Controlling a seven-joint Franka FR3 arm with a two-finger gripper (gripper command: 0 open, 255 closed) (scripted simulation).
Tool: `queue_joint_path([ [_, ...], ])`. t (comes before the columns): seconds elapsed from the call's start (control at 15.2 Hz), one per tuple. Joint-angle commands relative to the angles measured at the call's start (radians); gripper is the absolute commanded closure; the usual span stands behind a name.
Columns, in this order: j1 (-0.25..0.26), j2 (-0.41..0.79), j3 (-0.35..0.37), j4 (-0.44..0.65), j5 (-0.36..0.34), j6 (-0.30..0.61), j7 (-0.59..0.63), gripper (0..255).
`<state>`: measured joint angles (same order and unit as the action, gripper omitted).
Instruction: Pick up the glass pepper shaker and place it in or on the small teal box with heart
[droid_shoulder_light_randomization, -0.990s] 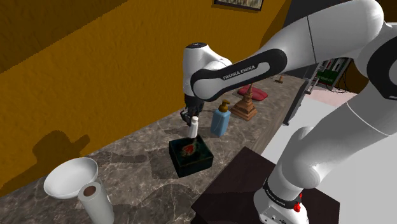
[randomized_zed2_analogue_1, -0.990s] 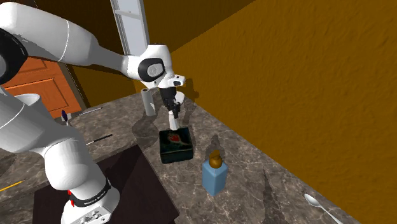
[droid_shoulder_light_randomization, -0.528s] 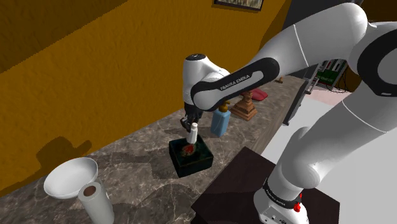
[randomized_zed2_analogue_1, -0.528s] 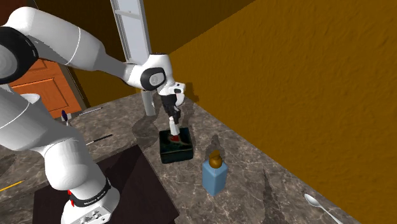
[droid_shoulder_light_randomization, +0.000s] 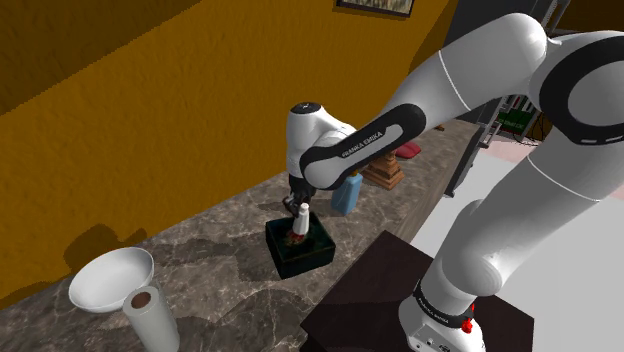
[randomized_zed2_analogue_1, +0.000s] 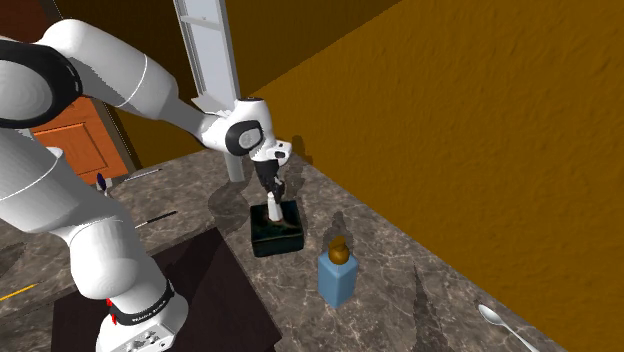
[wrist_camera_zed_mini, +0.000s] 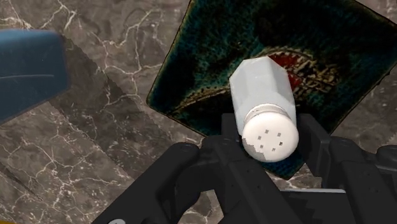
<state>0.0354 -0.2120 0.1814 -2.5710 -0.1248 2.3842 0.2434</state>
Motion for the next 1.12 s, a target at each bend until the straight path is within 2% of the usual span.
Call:
queue_joint_path([
  [0.0, 0.0, 0.005, 0.002, -0.004, -0.002, 0.009, 0.004, 255],
  [0.4, 0.0, 0.005, 0.002, -0.003, -0.002, 0.009, 0.004, 255],
  [0.46, 0.0, 0.005, 0.002, -0.003, -0.002, 0.009, 0.004, 0],
  [0.79, 0.0, 0.005, 0.002, -0.003, -0.002, 0.009, 0.004, 0],
  [1.06, 0.017, -0.086, 0.001, 0.051, 0.034, -0.135, -0.02, 0],
])
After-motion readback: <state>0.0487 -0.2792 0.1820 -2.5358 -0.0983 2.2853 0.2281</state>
